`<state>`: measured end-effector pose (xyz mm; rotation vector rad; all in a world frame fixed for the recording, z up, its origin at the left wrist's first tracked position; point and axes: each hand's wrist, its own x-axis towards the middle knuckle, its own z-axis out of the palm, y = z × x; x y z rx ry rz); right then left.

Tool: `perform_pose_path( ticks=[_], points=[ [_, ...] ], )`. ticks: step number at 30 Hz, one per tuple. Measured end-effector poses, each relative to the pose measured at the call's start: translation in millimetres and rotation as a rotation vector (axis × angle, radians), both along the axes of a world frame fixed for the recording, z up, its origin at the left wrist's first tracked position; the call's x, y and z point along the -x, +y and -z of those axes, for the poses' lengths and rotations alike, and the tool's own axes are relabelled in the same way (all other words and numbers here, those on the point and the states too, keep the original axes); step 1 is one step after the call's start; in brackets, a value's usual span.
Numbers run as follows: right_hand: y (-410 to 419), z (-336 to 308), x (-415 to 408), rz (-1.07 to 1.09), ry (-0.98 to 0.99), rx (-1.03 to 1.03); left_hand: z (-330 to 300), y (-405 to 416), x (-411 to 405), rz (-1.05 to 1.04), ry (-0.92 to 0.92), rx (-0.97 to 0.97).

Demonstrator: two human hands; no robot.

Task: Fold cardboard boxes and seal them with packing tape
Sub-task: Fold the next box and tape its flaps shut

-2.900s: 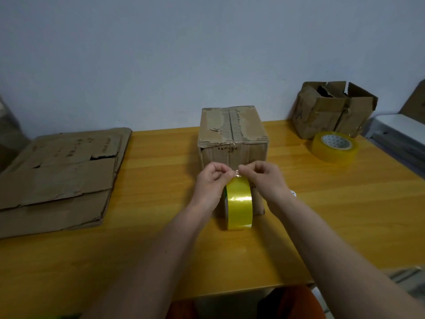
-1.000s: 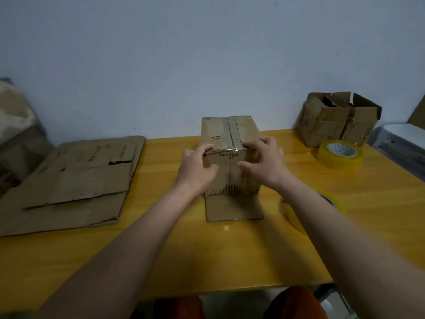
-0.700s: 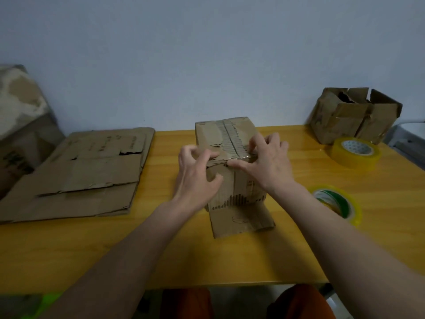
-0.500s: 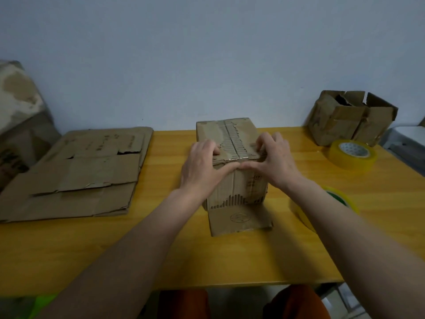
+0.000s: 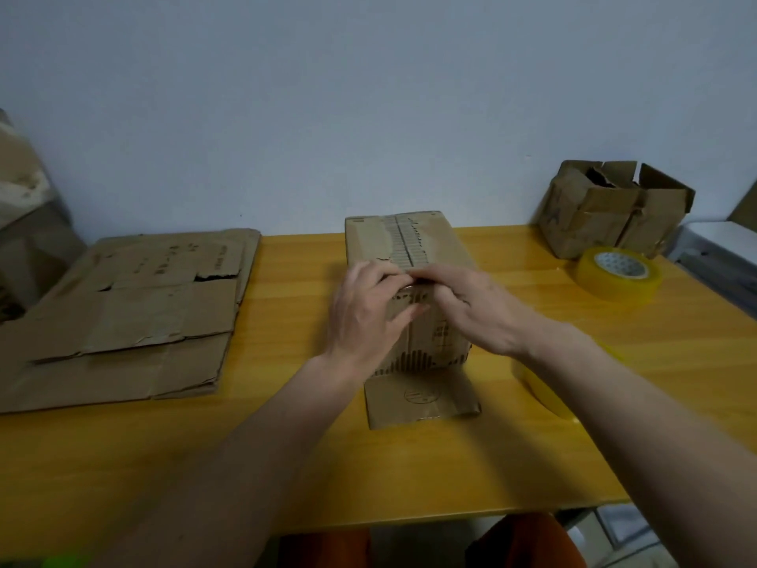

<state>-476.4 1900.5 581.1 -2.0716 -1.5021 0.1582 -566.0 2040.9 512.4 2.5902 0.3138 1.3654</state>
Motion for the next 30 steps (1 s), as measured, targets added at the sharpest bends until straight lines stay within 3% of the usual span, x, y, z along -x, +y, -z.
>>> perform_pose_path(
  ticks=[8,16,21,24,30],
  points=[
    [56,-16,-39,-0.005,0.006,0.345,1,14,-7,0.131,-0.038,-0.014],
    [127,3,-80,0.049,-0.218,0.431,3,19,-11,0.198,-0.076,-0.024],
    [151,5,-96,0.109,-0.350,0.359,6,21,-11,0.188,-0.081,-0.101],
    [169,0,-105,0.168,-0.295,0.303,6,20,-9,0.192,-0.079,-0.122],
    [192,-4,-114,0.224,-0.309,0.411,7,25,-9,0.169,-0.049,-0.107]
  ],
)
